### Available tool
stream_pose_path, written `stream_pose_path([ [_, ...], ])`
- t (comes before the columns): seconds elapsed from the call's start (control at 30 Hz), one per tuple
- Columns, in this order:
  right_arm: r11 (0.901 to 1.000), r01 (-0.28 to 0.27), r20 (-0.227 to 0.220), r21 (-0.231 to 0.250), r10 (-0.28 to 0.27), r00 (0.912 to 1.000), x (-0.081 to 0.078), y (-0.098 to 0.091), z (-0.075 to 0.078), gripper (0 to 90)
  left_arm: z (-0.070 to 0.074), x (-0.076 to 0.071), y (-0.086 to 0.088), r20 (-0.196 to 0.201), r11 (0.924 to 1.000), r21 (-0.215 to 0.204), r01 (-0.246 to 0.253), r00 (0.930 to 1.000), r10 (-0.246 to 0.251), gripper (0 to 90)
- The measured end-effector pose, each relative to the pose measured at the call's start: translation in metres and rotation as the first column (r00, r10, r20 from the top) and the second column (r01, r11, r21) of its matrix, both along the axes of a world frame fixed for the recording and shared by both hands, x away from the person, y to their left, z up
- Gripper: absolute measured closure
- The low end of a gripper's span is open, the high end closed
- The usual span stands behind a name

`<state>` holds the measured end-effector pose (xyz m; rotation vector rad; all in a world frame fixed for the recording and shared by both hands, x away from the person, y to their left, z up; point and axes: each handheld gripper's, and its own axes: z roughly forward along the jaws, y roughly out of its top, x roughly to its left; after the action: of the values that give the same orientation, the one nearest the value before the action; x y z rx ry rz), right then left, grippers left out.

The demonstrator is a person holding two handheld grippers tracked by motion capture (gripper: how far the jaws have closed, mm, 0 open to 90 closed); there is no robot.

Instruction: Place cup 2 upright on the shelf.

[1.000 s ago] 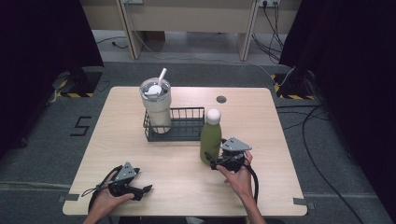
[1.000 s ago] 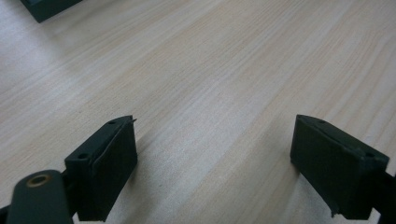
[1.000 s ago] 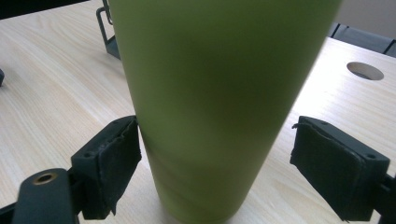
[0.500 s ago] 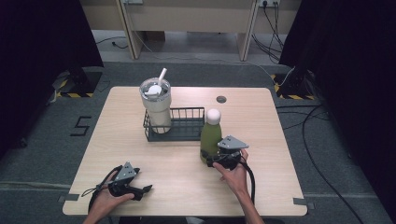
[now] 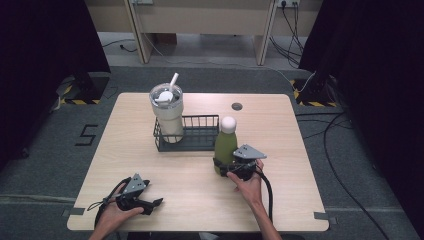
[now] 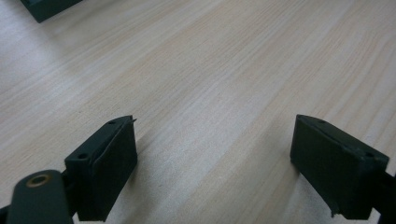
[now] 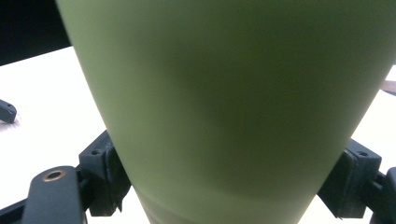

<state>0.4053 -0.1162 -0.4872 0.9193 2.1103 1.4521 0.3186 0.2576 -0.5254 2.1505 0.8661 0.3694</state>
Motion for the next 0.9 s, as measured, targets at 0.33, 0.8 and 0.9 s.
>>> stream_pose_path([
  [0.33, 0.9998, 0.021, 0.045, -0.001, -0.020, 0.9988, -0.003, 0.003, -0.001, 20.8, 0.000, 0.000, 0.000, 0.000, 1.0000, 0.000, 0.000, 1.0000, 0.000, 13.9],
  [0.8, 0.9989, 0.046, 0.087, -0.005, -0.045, 0.9952, -0.008, -0.001, 0.026, 20.9, 0.000, 0.000, 0.000, 0.000, 1.0000, 0.001, 0.001, 1.0000, -0.001, 13.8],
  [0.9, 0.9986, 0.052, 0.082, -0.007, -0.051, 0.9953, -0.006, -0.002, 0.032, 20.9, 0.000, 0.000, 0.000, -0.001, 1.0000, -0.001, 0.000, 1.0000, 0.000, 13.9],
])
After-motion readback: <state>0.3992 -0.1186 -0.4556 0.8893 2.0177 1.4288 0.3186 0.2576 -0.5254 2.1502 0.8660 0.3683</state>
